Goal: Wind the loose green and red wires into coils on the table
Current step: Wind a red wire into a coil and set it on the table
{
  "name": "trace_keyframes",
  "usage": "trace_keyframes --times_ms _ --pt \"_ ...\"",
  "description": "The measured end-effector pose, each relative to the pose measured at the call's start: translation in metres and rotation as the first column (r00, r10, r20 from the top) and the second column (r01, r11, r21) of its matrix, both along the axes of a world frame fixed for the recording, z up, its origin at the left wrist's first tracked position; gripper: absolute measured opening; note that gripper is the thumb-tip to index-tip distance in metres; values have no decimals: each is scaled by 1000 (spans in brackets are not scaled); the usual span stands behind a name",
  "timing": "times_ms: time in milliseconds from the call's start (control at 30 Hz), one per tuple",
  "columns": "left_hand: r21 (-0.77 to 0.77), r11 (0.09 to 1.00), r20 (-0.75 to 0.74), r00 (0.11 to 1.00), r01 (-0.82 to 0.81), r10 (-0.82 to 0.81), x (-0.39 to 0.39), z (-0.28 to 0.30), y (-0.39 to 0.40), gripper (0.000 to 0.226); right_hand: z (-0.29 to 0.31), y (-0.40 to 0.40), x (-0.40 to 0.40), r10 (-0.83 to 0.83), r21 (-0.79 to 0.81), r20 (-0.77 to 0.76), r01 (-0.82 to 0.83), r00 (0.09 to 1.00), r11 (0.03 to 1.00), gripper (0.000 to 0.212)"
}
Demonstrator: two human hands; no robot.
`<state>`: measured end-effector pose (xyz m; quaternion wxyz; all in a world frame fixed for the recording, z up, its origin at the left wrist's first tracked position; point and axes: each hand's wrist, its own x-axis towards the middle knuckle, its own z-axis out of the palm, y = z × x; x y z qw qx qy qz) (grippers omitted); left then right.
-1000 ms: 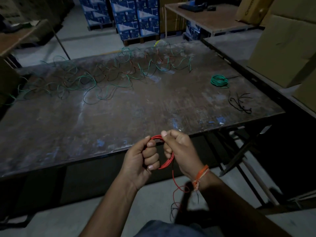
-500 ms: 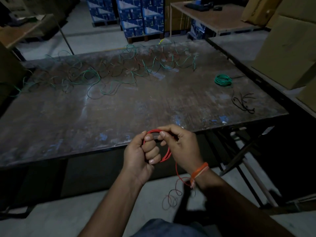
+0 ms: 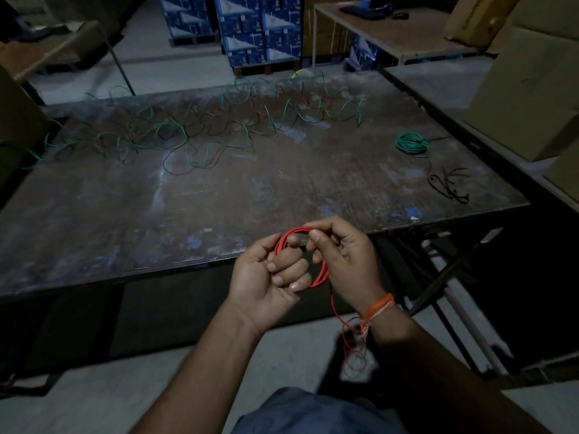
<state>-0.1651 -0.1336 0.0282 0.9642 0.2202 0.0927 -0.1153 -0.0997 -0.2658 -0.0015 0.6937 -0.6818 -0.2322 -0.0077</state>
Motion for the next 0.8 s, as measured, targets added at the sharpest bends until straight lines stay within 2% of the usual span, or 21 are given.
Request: trace_keyframes --times_ms 300,433,533,633,800 --pt "21 999 -12 999 -41 41 2 3 2 31 -3 4 3 56 51 -82 -52 995 997 14" --pt "-1 998 -31 997 -65 65 4 -1 7 28 -5 5 7 93 6 -108 -93 990 996 11" --pt "47 997 -53 997 -54 56 6 -2 10 27 -8 8 7 54 -62 -56 -57 997 996 9" --pt "75 997 -43 998 -31 34 8 0 12 28 -9 10 8 38 -64 -57 -42 998 997 10" --pt "88 996 -29 999 -28 31 11 -1 18 29 -5 7 15 145 -22 -125 -149 982 989 11"
